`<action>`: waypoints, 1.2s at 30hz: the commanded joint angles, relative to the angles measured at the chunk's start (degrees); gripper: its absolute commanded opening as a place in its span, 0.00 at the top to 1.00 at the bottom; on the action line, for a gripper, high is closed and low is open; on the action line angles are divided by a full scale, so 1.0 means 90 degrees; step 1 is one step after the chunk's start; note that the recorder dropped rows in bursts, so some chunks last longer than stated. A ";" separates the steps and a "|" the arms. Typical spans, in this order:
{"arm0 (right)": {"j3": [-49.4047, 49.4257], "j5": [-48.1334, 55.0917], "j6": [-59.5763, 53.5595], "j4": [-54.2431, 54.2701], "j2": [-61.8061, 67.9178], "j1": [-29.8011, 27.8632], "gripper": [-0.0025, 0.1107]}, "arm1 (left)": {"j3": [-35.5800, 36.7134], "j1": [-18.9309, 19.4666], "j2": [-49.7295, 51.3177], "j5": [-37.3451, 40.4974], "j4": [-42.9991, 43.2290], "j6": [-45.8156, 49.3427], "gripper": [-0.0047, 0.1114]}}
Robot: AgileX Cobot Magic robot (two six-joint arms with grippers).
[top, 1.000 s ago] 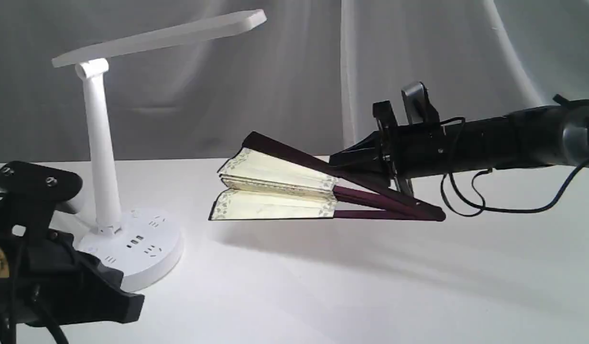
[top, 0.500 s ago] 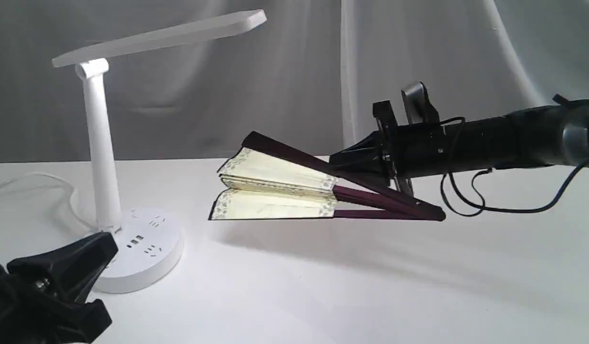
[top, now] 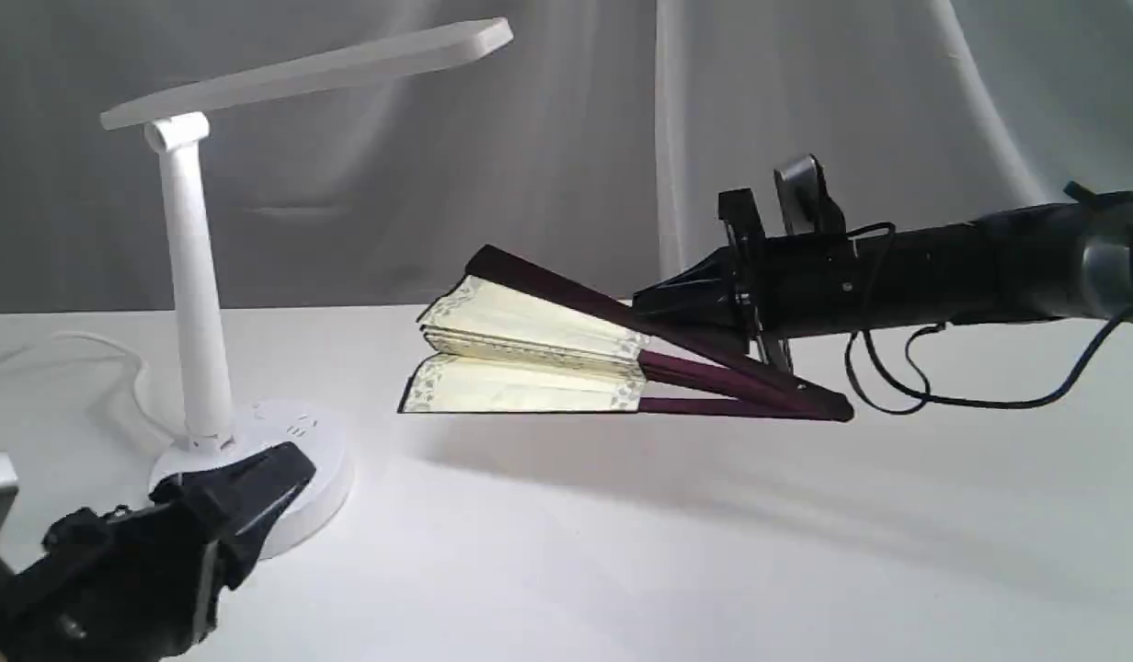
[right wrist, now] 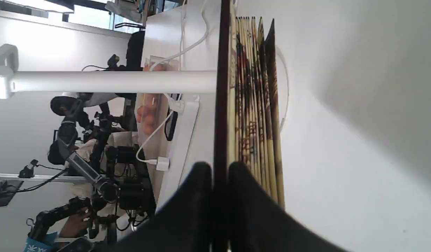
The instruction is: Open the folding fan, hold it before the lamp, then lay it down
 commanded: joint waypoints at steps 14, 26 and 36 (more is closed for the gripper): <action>0.0028 0.0084 -0.0037 0.0306 -0.0100 0.0012 0.98 | -0.2500 -0.0035 0.2723 -0.0188 0.0012 -0.3910 0.51; 0.0028 0.0084 0.0112 0.0408 -0.0100 0.0252 0.98 | -0.2900 -0.0035 0.3736 -0.1097 -0.0234 -0.5173 0.51; 0.0028 0.0084 0.0099 0.0362 -0.0100 0.0586 0.98 | -0.3048 -0.0035 0.3867 -0.1097 -0.0421 -0.5505 0.51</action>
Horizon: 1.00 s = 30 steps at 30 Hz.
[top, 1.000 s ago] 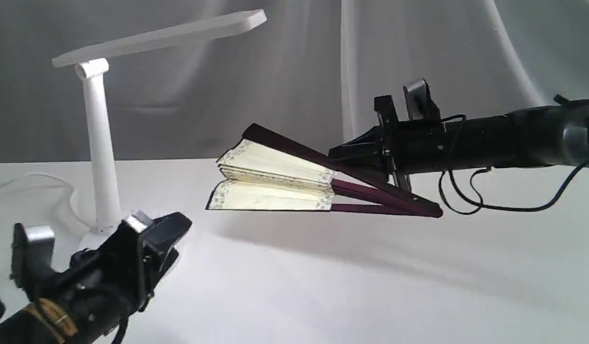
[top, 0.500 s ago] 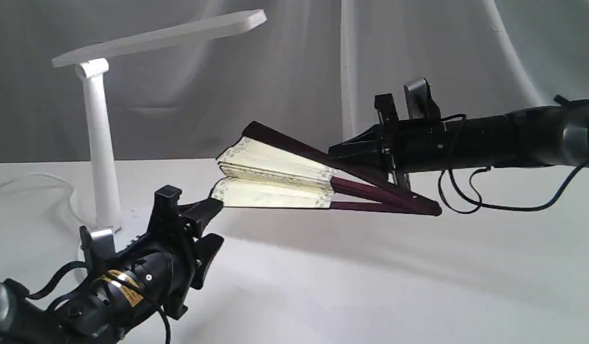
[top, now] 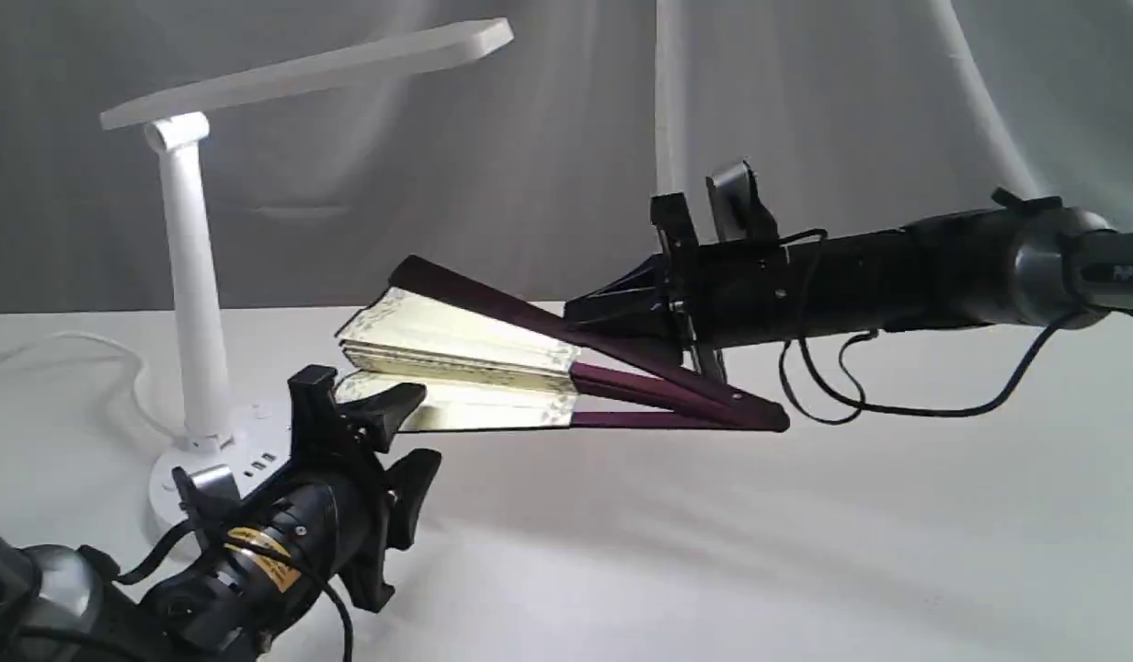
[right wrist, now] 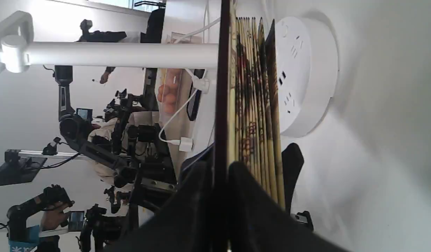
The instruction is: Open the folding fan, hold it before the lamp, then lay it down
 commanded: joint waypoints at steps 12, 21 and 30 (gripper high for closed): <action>0.0028 0.0071 0.0002 0.0022 -0.0100 -0.0003 0.98 | -0.0553 -0.0035 -0.0003 -0.0100 0.0037 -0.0081 0.54; 0.0028 0.0071 0.0002 0.0006 -0.0100 -0.0003 0.98 | -0.0541 -0.0035 -0.0003 -0.0100 0.0250 -0.0081 0.81; 0.0028 0.0071 0.0002 -0.0048 -0.0100 -0.0003 0.98 | -0.0541 -0.0035 -0.0003 -0.0100 0.0332 -0.0081 0.96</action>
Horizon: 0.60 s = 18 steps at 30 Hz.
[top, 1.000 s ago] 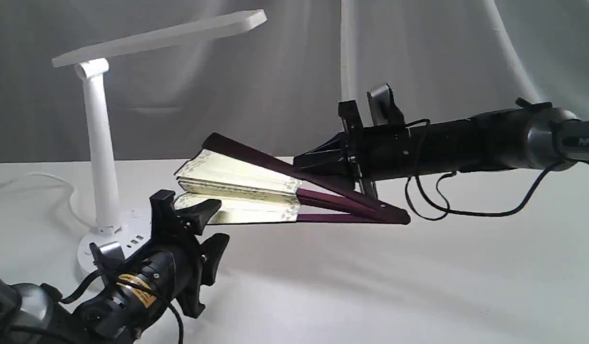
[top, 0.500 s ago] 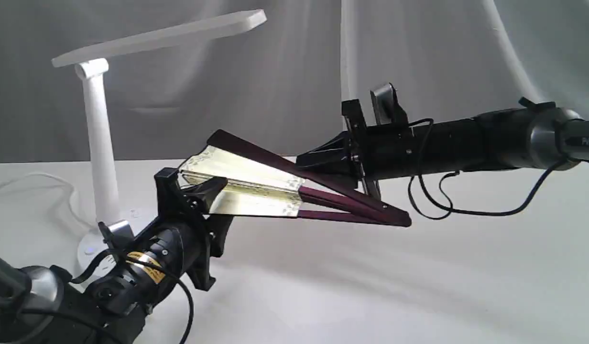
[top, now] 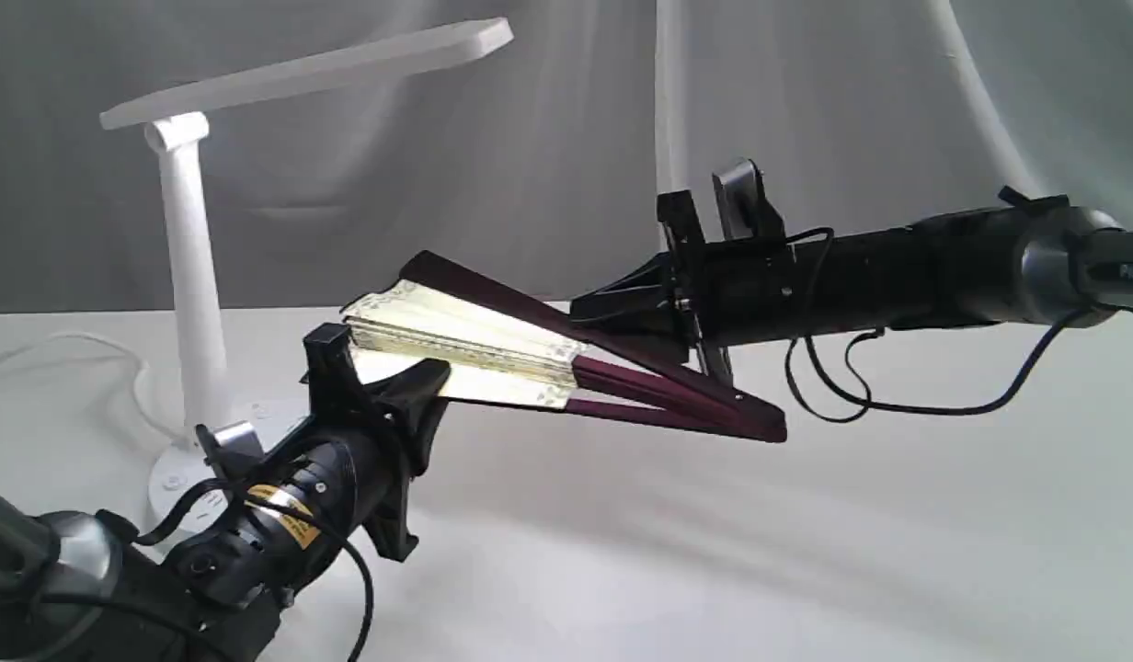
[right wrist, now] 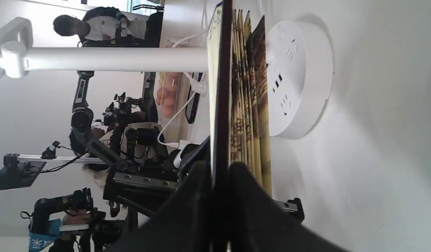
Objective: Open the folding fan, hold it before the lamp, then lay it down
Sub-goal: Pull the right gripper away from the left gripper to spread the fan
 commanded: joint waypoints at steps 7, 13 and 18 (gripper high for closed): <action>0.0028 0.0066 -0.0068 -0.0035 -0.0086 0.0008 0.98 | -0.0025 -0.0035 -0.0003 -0.0100 0.0318 -0.0015 0.96; 0.0028 0.0066 -0.0083 -0.0035 -0.0073 0.0008 0.82 | -0.0025 -0.0035 -0.0003 -0.0100 0.0568 -0.0189 0.96; 0.0028 0.0066 -0.0175 0.0095 -0.0073 0.0008 0.67 | -0.0037 -0.0035 -0.0003 -0.0100 0.0767 -0.0344 0.96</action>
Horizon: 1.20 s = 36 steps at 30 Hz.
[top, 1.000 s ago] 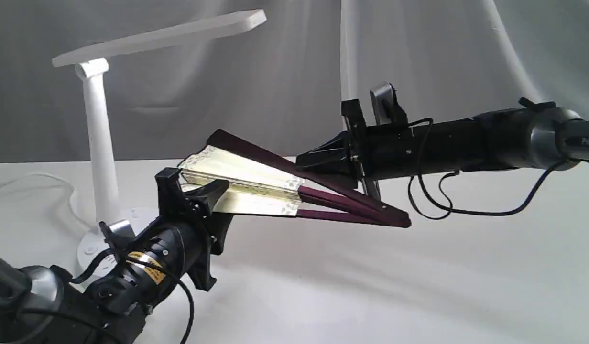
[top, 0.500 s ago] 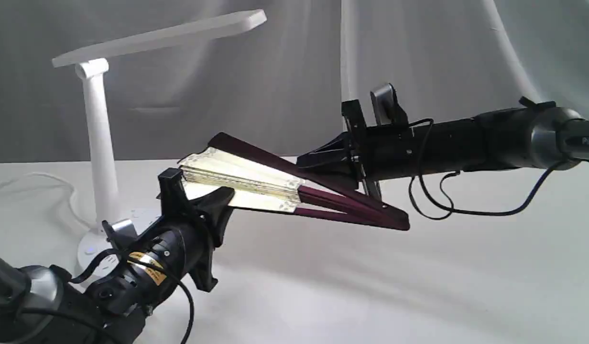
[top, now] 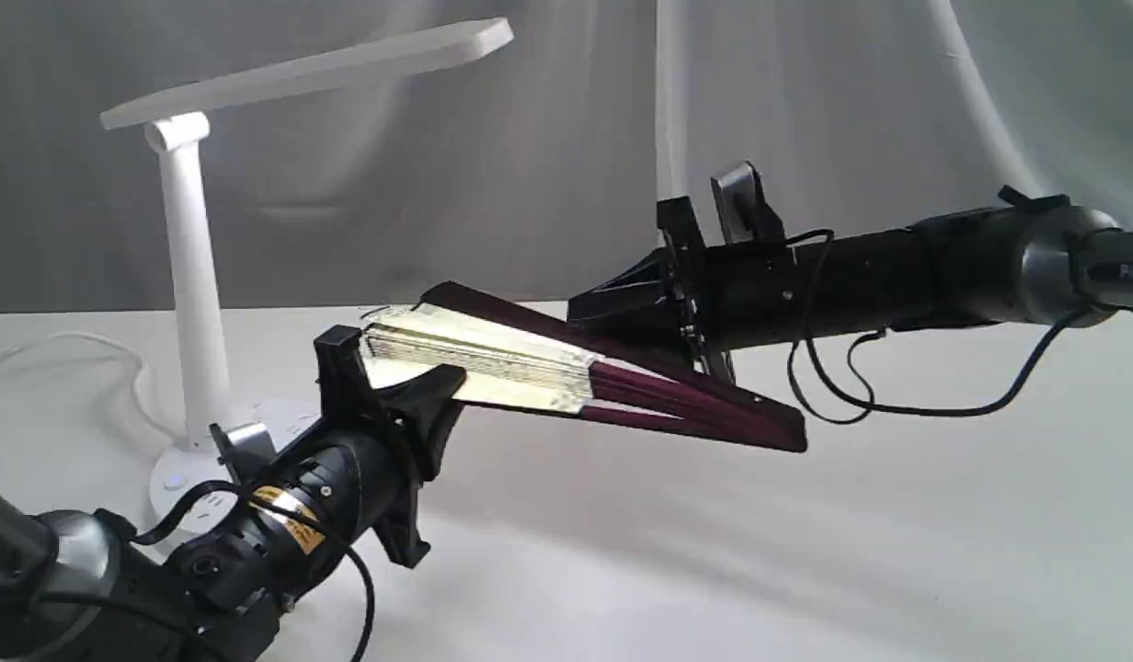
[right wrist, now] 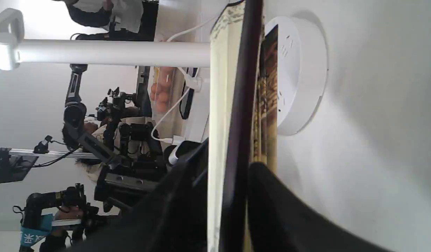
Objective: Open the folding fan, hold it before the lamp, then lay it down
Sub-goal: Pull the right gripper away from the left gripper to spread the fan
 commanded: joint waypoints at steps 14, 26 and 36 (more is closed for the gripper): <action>0.0028 0.0066 -0.0109 -0.0201 -0.0073 -0.0004 0.66 | -0.0037 -0.0047 -0.0003 -0.0086 0.1153 -0.0048 0.96; 0.0028 -0.0196 -0.0050 -0.1047 -0.0073 -0.0004 0.66 | -0.0037 -0.0047 -0.0003 -0.0086 0.1727 -0.0048 0.96; 0.0028 -0.0206 -0.0130 -0.1033 -0.0073 -0.0068 0.84 | -0.0037 -0.0047 -0.0003 -0.0086 0.1747 -0.0099 0.96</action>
